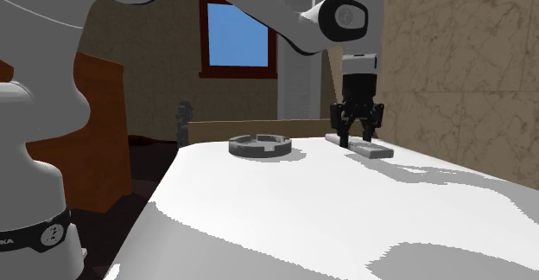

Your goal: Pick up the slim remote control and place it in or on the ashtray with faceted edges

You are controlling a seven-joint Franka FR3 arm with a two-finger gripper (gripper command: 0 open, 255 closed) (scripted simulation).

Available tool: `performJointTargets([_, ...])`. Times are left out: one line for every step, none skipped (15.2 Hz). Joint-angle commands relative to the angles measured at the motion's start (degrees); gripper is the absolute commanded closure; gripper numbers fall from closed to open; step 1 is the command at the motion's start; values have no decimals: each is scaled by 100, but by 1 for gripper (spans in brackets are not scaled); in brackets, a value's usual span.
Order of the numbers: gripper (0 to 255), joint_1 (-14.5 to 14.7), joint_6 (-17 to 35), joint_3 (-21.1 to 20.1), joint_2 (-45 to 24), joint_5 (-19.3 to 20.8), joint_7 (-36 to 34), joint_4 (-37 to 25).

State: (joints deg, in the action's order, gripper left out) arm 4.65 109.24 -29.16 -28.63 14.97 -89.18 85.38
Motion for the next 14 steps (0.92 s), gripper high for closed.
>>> performJointTargets([255, 6, -145, -10, 24, -20, 22, -125])
performJointTargets([255, 9, -213, -16, 40, -30, 31, -180])
performJointTargets([255, 13, -282, -22, 54, -40, 39, -237])
performJointTargets([255, 17, -351, -27, 67, -49, 47, -296])
performJointTargets([255, 21, -422, -32, 79, -58, 55, -356])
performJointTargets([255, 27, -493, -36, 90, -66, 63, -419])
performJointTargets([255, 33, -564, -41, 99, -73, 70, -484])
performJointTargets([255, 40, -637, -45, 106, -79, 77, -551])
performJointTargets([255, 48, -710, -48, 113, -85, 84, -620])
performJointTargets([255, 56, -784, -52, 117, -90, 91, -692])
performJointTargets([255, 65, -859, -55, 120, -94, 97, -765])
performJointTargets([255, 75, -935, -58, 122, -97, 104, -841])
performJointTargets([255, 78, -959, -59, 123, -98, 106, -865])
performJointTargets([255, 19, -835, -110, 361, -184, 56, -513])
